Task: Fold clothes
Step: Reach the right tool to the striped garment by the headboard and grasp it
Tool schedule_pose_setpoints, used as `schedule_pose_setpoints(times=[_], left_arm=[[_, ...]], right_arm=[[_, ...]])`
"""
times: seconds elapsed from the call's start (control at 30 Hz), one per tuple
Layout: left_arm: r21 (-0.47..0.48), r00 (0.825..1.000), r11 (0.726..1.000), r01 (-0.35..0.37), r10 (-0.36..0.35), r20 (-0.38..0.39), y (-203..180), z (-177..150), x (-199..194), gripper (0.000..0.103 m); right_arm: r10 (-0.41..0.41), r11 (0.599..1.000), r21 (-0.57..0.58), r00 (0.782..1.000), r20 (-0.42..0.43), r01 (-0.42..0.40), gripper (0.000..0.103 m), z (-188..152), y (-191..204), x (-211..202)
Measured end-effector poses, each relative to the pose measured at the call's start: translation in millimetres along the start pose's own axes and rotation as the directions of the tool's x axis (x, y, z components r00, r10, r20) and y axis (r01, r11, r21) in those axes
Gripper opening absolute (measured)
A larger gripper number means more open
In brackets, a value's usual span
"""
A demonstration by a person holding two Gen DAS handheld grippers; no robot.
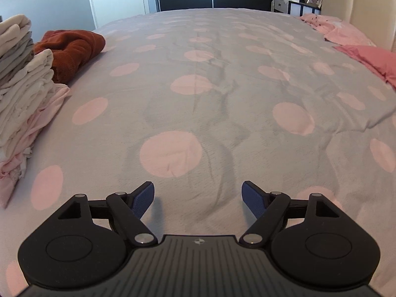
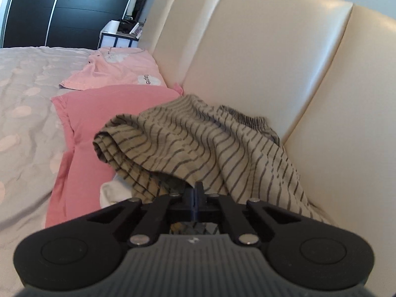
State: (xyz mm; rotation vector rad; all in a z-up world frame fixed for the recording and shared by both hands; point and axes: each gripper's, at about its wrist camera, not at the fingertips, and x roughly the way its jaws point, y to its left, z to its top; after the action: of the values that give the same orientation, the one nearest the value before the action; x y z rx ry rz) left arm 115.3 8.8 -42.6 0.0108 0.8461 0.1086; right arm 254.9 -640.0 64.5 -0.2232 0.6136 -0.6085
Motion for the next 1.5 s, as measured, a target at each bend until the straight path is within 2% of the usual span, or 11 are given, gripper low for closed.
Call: schedule_pose_setpoints(times=[0.23, 0.47, 0.53, 0.6, 0.73, 0.8, 0.93, 1.0, 1.1, 1.3, 1.5], left_arm=[[-0.002, 0.997, 1.000, 0.017, -0.016, 0.070, 2.4, 5.3, -28.8, 0.077], [-0.049, 0.983, 0.998, 0.026, -0.016, 0.184, 26.3, 11.7, -81.6, 0.077], [-0.061, 0.978, 0.998, 0.022, -0.009, 0.208, 36.3, 12.1, -96.3, 0.077], [-0.068, 0.972, 0.998, 0.013, 0.003, 0.234, 47.3, 11.3, -111.2, 0.077], [-0.098, 0.967, 0.995, -0.001, 0.026, 0.254, 74.6, 9.3, -135.9, 0.077], [-0.108, 0.966, 0.994, -0.009, 0.037, 0.257, 86.4, 7.7, -145.5, 0.077], [-0.096, 0.965, 0.995, -0.017, 0.042, 0.258, 102.9, -0.3, -160.9, 0.077], [-0.074, 0.967, 0.997, -0.020, 0.038, 0.254, 104.1, -4.1, -164.5, 0.077], [-0.040, 0.968, 0.999, -0.004, 0.014, 0.251, 100.2, -7.8, -169.1, 0.077], [0.051, 0.964, 0.995, 0.088, -0.098, 0.248, 64.6, -2.4, -168.8, 0.077], [0.143, 0.948, 0.963, 0.230, -0.255, 0.192, 3.9, 9.7, -151.0, 0.077]], right_arm=[[0.235, 0.966, -0.125, 0.970, 0.067, -0.225, 0.001, 8.4, 58.1, -91.2], [0.521, 0.842, -0.219, 0.849, 0.089, -0.493, 0.001, 4.9, 138.8, -237.5], [0.617, 0.777, -0.233, 0.781, 0.096, -0.585, 0.001, -1.6, 161.1, -287.2], [0.723, 0.680, -0.267, 0.685, 0.092, -0.683, 0.001, -12.8, 183.4, -342.0], [0.913, 0.392, -0.319, 0.406, 0.023, -0.863, 0.001, -46.4, 224.9, -452.7], [0.955, 0.268, -0.335, 0.296, -0.034, -0.903, 0.001, -69.8, 243.3, -500.0], [0.970, 0.107, -0.310, 0.168, -0.177, -0.945, 0.001, -118.9, 263.9, -549.3], [0.957, 0.085, -0.308, 0.164, -0.241, -0.948, 0.012, -139.9, 268.6, -556.8], [0.936, 0.112, -0.295, 0.201, -0.289, -0.949, 0.032, -157.6, 264.5, -552.0], [0.892, 0.263, -0.270, 0.340, -0.298, -0.926, 0.039, -153.0, 231.0, -505.1], [0.814, 0.450, -0.252, 0.510, -0.277, -0.857, 0.044, -141.3, 189.8, -435.8]])
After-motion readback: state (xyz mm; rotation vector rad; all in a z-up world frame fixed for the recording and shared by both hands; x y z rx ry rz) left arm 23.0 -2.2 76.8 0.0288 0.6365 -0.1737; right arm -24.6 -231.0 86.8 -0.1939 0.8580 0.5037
